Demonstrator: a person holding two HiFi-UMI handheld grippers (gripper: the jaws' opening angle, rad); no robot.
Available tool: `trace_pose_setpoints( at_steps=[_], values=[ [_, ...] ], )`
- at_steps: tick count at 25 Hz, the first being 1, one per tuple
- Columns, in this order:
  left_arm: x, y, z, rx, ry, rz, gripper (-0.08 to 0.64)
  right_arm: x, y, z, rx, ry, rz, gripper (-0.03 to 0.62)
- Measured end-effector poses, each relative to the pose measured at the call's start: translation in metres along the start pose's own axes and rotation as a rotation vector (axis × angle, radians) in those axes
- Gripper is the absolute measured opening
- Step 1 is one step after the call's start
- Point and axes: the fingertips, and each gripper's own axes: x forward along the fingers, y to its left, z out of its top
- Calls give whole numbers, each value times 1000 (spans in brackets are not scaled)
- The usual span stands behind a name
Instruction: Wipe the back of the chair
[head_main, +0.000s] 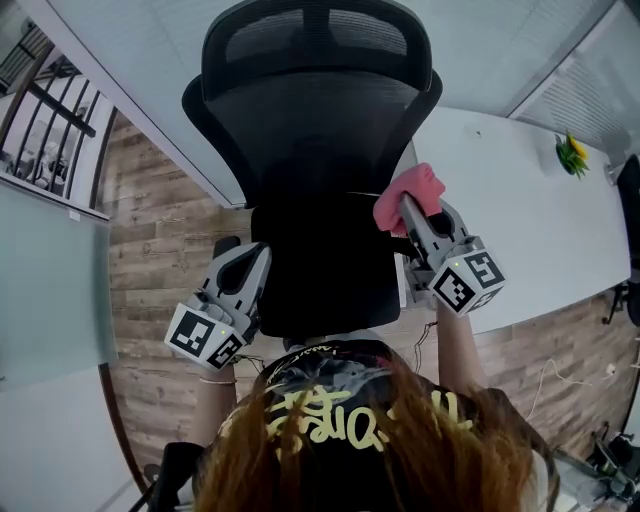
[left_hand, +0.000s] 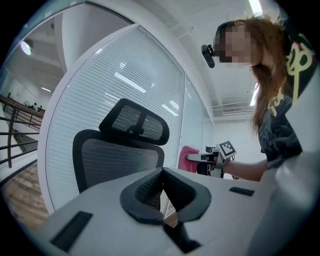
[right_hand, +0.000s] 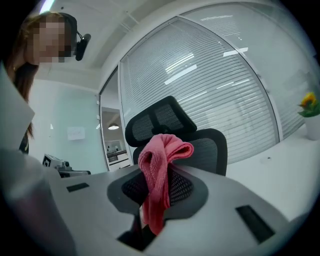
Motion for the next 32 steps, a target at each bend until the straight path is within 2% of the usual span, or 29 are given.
trace_pose_setpoints(
  at_steps=[17, 27, 32],
  values=[
    [48, -2, 6, 26, 29, 115, -8, 41, -147, 28, -80, 14, -131, 67],
    [49, -11, -8, 21, 55, 203, -6, 83, -198, 33, -131, 22, -174, 67],
    [39, -12, -16, 13, 59, 212, -6, 103, -211, 31, -162, 30, -217, 67]
  ],
)
